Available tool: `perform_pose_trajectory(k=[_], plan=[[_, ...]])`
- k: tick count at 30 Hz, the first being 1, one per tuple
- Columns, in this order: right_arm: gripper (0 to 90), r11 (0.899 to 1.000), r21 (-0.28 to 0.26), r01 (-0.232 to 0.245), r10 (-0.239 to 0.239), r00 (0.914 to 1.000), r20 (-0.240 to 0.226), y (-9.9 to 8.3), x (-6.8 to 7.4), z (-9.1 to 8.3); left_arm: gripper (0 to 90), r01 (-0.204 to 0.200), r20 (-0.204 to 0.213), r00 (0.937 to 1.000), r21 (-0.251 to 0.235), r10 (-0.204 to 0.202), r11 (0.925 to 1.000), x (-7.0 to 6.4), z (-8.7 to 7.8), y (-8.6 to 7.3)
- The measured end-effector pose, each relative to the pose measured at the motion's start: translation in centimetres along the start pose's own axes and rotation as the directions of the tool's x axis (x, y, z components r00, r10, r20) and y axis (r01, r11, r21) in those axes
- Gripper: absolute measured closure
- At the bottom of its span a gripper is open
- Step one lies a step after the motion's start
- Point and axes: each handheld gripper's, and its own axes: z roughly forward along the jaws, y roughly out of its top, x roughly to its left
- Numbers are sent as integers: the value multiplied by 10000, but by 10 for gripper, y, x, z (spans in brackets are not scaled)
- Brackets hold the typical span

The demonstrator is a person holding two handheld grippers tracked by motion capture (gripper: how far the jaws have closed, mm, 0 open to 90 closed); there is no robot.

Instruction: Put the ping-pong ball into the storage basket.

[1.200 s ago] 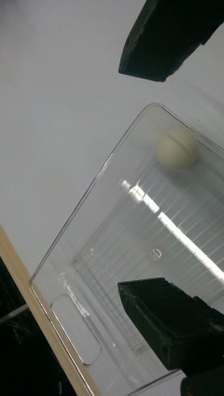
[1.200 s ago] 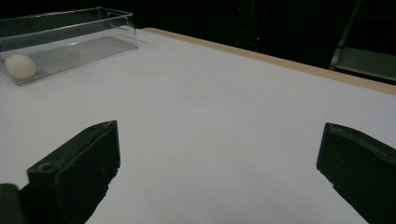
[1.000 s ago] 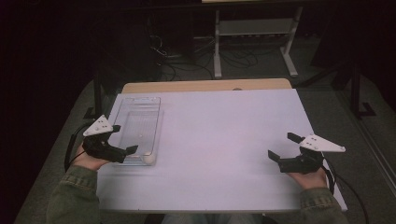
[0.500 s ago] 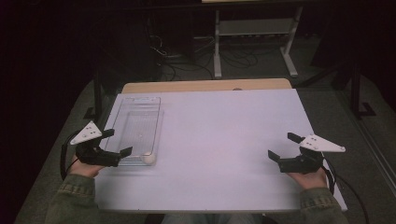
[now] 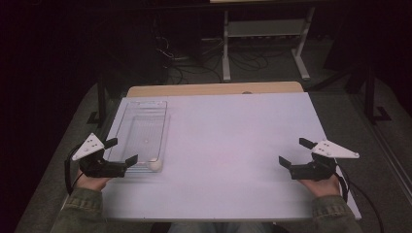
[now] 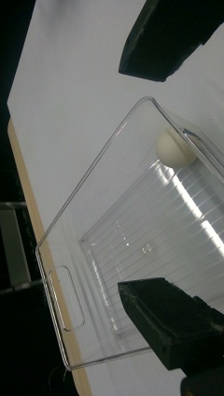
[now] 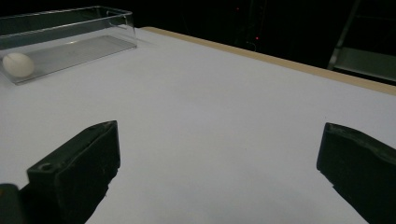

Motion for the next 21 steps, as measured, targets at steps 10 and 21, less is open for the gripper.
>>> perform_pose_trajectory(k=[10,21], plan=[[0,10000,-28,-1,1,10000,-33,0,0,0,0,101,-521,9985,-793,-143,9968,-5,-2,-9],[0,10000,-41,-3,3,10000,-88,0,0,0,0,314,-1213,9913,-1528,-503,9878,-8,-1,-24]])
